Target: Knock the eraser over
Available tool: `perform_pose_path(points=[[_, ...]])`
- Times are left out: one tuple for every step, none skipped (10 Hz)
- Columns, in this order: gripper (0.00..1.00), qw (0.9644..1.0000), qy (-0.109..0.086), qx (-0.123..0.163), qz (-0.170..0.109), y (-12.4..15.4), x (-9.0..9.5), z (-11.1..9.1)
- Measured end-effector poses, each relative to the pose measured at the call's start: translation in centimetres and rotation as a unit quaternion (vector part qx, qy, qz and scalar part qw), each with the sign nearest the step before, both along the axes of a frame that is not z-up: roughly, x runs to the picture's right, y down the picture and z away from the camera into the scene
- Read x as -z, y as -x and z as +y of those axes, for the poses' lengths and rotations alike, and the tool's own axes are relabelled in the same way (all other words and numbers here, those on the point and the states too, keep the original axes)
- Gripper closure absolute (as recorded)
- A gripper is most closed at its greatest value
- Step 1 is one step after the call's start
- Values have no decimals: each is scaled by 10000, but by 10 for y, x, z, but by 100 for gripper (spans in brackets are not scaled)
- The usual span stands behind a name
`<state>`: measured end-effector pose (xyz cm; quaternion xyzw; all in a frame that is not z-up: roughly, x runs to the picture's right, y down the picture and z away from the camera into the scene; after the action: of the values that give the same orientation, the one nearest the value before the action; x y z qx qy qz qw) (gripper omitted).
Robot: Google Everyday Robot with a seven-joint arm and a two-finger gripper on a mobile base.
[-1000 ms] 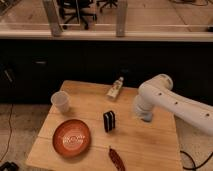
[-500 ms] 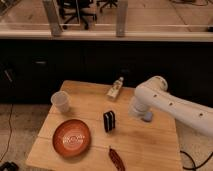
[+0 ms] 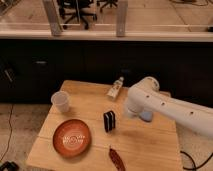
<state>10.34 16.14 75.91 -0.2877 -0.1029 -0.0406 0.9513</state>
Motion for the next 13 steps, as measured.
perform_pose_path(points=[[95, 10000, -5, 30, -30, 4, 0, 0], [95, 10000, -9, 73, -53, 7, 0, 1], [95, 9998, -23, 148, -102, 17, -1, 0], [95, 9997, -34, 198, -136, 29, -2, -2], [95, 9995, -50, 248, -177, 38, -3, -4], [95, 9993, -98, 314, -188, 40, -6, -6], [95, 9991, -106, 345, -205, 39, -7, -7], [95, 9991, -111, 355, -212, 41, -9, -7], [95, 9992, -99, 332, -209, 44, -10, -6], [95, 9991, -108, 340, -217, 48, -12, -6], [95, 9991, -118, 352, -215, 48, -13, -7], [95, 9990, -124, 361, -220, 49, -14, -8], [95, 9990, -127, 373, -224, 50, -16, -8]])
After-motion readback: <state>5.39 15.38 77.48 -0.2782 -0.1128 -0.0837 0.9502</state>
